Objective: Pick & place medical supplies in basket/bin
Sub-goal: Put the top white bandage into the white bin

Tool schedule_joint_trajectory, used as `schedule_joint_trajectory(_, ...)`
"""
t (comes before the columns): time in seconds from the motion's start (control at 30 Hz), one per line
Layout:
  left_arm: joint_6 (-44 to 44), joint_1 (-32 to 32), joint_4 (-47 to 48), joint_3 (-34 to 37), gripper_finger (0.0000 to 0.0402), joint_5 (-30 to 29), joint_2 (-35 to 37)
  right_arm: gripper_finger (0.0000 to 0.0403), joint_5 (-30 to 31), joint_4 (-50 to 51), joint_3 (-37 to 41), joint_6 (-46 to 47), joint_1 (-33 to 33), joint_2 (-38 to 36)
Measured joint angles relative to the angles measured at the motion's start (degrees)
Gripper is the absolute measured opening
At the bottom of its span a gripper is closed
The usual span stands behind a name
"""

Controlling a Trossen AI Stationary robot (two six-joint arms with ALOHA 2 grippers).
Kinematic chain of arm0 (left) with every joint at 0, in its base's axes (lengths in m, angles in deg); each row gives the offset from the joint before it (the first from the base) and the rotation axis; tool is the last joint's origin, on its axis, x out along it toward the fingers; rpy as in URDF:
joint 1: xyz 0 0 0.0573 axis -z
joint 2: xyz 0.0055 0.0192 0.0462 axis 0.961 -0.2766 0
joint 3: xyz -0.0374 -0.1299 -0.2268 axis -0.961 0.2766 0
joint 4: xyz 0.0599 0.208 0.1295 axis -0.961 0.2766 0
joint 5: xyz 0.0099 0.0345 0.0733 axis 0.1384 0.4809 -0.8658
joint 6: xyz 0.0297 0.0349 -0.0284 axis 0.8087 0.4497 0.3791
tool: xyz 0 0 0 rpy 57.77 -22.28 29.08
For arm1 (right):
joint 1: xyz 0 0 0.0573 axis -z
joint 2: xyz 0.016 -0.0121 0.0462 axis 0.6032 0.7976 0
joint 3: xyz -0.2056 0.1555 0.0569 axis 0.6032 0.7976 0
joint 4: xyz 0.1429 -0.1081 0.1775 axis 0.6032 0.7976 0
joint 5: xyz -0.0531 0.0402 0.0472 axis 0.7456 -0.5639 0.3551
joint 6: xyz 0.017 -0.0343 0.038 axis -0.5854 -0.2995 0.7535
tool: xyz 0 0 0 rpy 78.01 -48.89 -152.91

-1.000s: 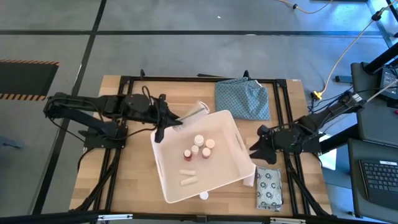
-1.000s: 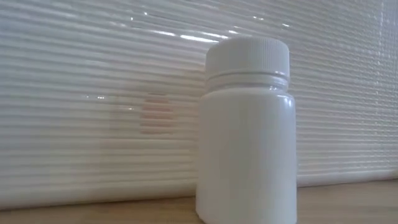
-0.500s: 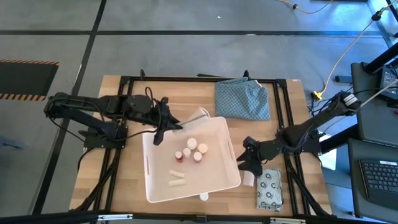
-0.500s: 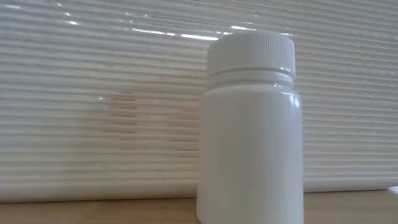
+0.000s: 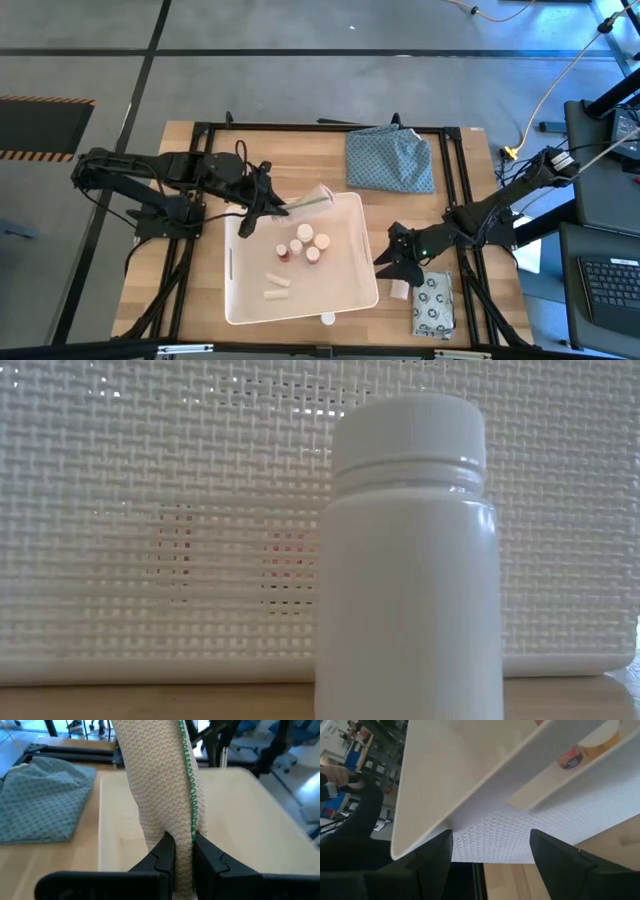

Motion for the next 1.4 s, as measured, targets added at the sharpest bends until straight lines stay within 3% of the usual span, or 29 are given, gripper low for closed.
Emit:
schedule_joint_trajectory(0.2,-7.5,4.5,3.1,-7.2,0.0034,-3.8,-5.3,0.0267,0.0,1.9,0.0,0.0,0.0,-2.0)
schedule_joint_trajectory(0.37,-12.8,10.0,15.6,-15.7,0.0034,-13.1,-13.8,0.0267,2.8,8.1,0.0,0.1,0.6,-3.0)
schedule_joint_trajectory(0.47,-15.4,13.1,18.3,-19.7,0.0034,-16.9,-18.6,0.0267,3.1,12.0,0.0,0.2,1.1,-2.9)
schedule_joint_trajectory(0.7,-16.2,18.6,20.1,-28.1,0.0034,-17.2,-30.3,0.0267,3.9,17.7,0.0,-0.1,1.5,-2.8)
schedule_joint_trajectory(0.93,-19.6,19.4,30.9,-36.9,0.0034,-15.9,-41.7,0.0267,4.2,18.1,0.0,-2.7,1.5,-2.8)
schedule_joint_trajectory(1.4,-18.2,20.0,30.8,-39.1,0.0041,-6.0,-51.0,0.0267,4.3,19.0,0.0,-3.0,1.5,-2.8)
